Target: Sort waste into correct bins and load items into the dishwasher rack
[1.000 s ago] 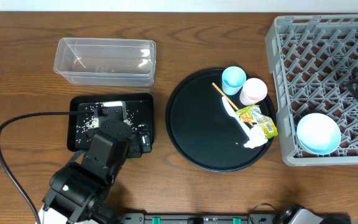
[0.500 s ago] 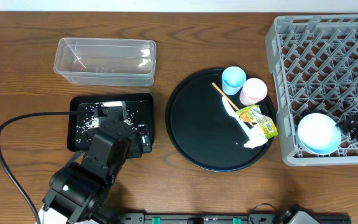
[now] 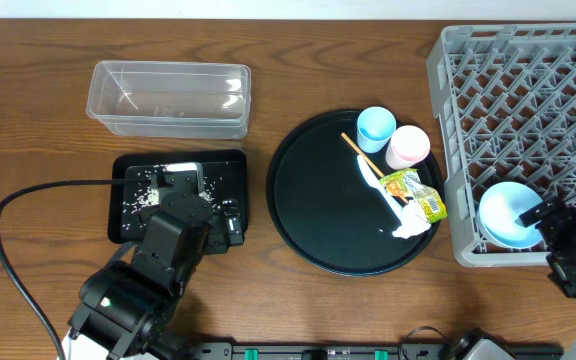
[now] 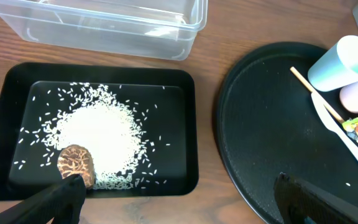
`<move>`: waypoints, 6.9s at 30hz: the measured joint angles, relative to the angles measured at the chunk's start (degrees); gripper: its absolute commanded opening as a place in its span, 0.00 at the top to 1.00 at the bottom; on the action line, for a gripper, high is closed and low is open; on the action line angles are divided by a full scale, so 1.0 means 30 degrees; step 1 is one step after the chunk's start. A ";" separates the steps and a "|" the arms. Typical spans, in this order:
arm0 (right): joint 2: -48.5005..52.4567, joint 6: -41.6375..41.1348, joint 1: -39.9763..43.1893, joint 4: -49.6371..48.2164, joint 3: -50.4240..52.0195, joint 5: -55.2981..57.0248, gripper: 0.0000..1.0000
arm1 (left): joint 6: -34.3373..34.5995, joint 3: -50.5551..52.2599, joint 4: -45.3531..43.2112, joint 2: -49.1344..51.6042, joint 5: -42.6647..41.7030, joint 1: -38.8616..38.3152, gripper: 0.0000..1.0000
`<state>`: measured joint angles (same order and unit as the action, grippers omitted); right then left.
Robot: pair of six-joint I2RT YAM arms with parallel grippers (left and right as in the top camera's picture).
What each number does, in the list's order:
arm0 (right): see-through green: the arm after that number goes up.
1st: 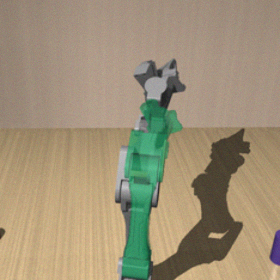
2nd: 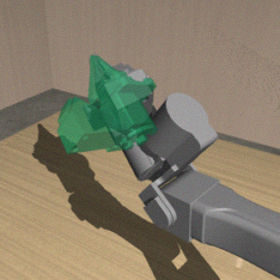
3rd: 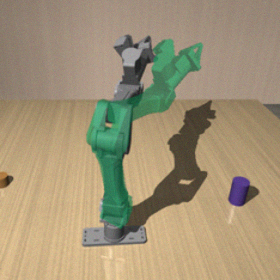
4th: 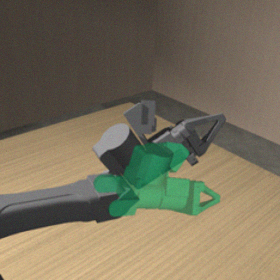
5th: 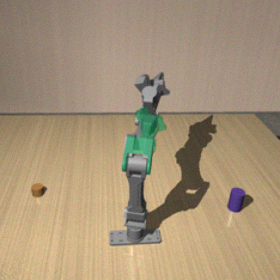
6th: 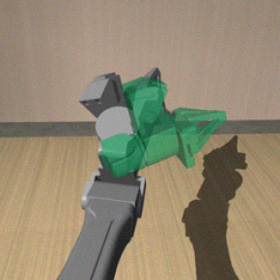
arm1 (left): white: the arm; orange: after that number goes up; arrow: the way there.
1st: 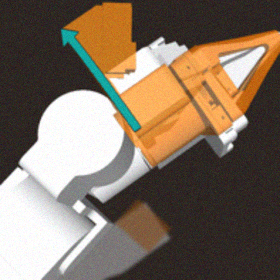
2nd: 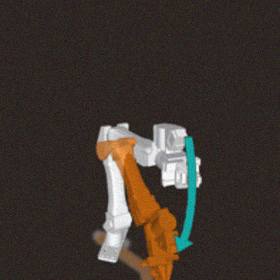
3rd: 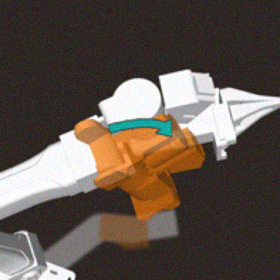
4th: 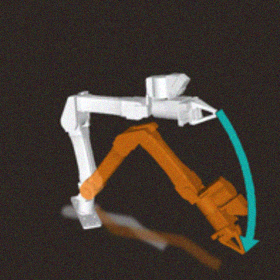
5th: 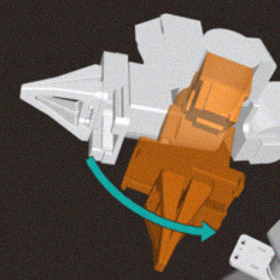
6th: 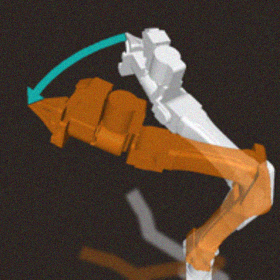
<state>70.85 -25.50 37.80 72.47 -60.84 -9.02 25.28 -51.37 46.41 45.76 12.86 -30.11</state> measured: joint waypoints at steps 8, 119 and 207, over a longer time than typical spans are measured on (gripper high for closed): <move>0.0000 -0.0423 0.0000 -0.2951 0.2455 -0.0058 0.05 | 0.0007 0.0000 0.0000 0.0000 0.0000 0.0000 0.02; 1.1577 0.4044 -0.8772 -0.9071 -0.6856 2.1230 0.70 | 0.0007 0.0000 0.0000 0.0000 0.0000 0.0000 0.02; 0.8502 -0.0219 -1.3304 0.6448 -1.6480 0.2506 0.01 | 0.0007 0.0000 -0.0007 0.0000 0.0000 0.0000 0.02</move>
<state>96.36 -26.15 -2.11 91.81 -110.28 -1.50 25.30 -51.37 46.39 45.76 12.86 -30.11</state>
